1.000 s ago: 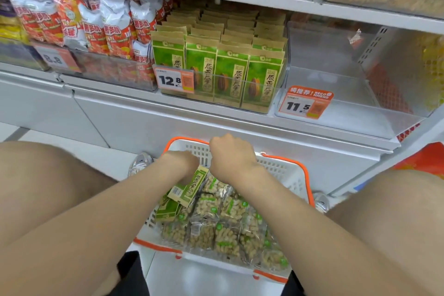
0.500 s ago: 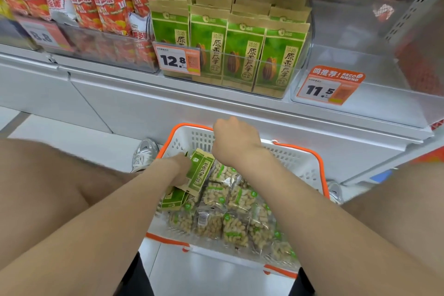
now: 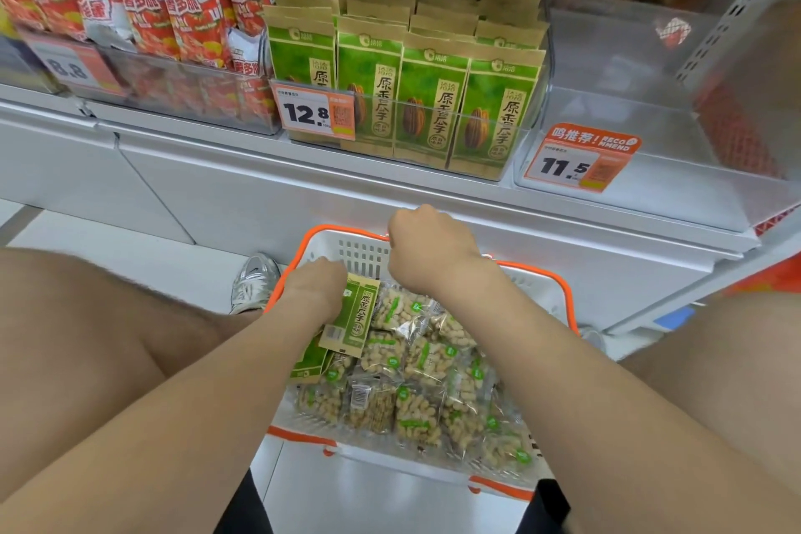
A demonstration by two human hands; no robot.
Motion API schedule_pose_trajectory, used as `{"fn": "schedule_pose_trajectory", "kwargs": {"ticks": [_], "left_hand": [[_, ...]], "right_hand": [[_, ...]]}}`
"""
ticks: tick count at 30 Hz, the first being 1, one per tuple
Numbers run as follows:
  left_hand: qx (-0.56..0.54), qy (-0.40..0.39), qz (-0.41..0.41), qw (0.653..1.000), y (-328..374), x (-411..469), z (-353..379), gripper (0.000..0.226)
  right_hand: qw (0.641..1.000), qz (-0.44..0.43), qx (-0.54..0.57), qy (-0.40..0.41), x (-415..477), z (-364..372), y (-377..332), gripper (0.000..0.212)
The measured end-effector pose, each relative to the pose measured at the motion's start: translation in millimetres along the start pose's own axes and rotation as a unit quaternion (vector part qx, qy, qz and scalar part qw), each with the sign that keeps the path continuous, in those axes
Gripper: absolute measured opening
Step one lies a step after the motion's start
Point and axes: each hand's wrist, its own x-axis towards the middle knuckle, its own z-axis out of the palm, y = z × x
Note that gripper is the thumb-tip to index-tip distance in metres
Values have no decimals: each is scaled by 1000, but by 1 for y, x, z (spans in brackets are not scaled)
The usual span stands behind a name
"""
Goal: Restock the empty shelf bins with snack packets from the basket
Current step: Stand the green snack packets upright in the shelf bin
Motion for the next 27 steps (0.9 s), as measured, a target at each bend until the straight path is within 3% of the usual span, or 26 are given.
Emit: {"fn": "schedule_pose_trajectory", "kwargs": {"ticks": [2,5,9,11,14,17,19,20,21,24,25,27], "left_hand": [[-44,37,-6,998,5,-1,-15,27],[-134,78,-8,988,14,0,-45,6],[-312,127,-37,941,20,-5,-85,21],[-440,145,-44,885,23,-14,-102,22],[-631,112,-46,766,30,-31,-129,31],[-766,38,-31,641,40,-55,-155,31],[-813,17,-12,582,43,-67,-167,27],[-816,22,-7,578,44,-71,-171,28],[-793,46,-7,607,44,-76,-175,29],[-574,237,15,783,44,-89,-186,40],[-512,296,48,805,46,-95,-190,43],[-490,342,119,793,50,-98,-197,44]], "right_hand": [[1000,6,1,2,-1,-9,5,9],[1000,11,-14,-3,-5,-26,14,23],[999,15,-22,-24,-13,-46,34,39],[999,9,-15,-38,-16,-51,45,46],[999,-20,-15,-42,-25,-59,53,64],[999,-31,2,19,-30,-67,57,37],[997,-26,30,68,-30,-73,63,21],[995,-23,56,81,-30,-78,66,23],[992,-23,91,88,-31,-83,69,27],[982,-33,164,90,-35,-99,73,32],[979,-43,176,98,-36,-104,74,36],[969,-72,204,118,-38,-113,73,41]]}}
